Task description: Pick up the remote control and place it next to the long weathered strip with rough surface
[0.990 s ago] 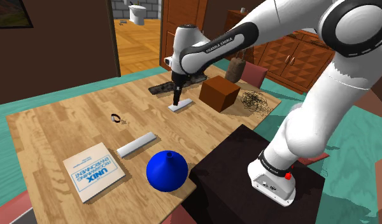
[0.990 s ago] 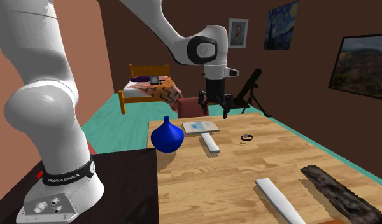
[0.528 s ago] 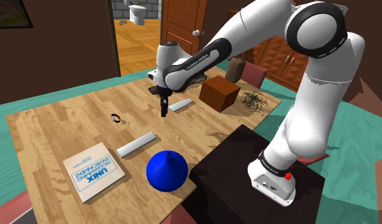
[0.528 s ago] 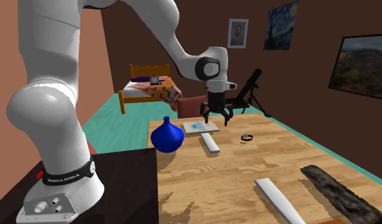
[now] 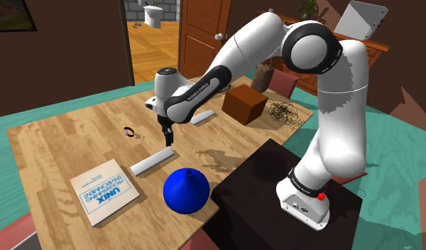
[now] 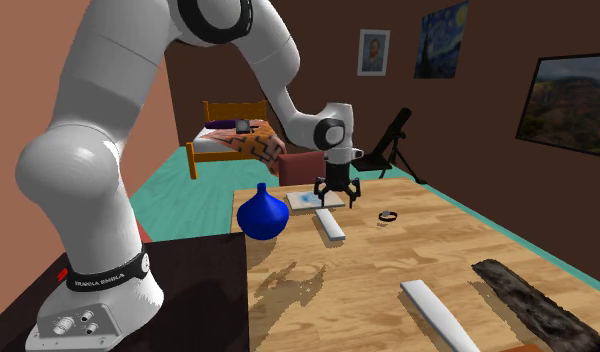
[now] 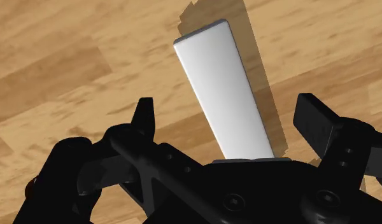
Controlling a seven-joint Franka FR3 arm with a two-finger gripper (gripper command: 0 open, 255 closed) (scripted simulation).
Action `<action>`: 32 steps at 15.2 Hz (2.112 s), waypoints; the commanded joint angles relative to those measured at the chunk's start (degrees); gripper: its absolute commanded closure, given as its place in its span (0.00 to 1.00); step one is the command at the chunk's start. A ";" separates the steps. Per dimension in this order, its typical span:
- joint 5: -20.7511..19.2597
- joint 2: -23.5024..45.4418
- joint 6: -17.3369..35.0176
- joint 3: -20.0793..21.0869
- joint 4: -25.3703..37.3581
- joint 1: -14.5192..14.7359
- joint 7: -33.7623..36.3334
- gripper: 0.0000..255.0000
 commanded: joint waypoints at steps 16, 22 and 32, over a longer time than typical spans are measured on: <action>-4.64 18.15 5.22 0.89 12.16 4.45 -4.12 0.00; -4.64 18.14 5.21 0.89 12.16 4.45 -4.12 0.00; -4.64 18.15 5.22 0.89 12.16 4.45 -4.12 1.00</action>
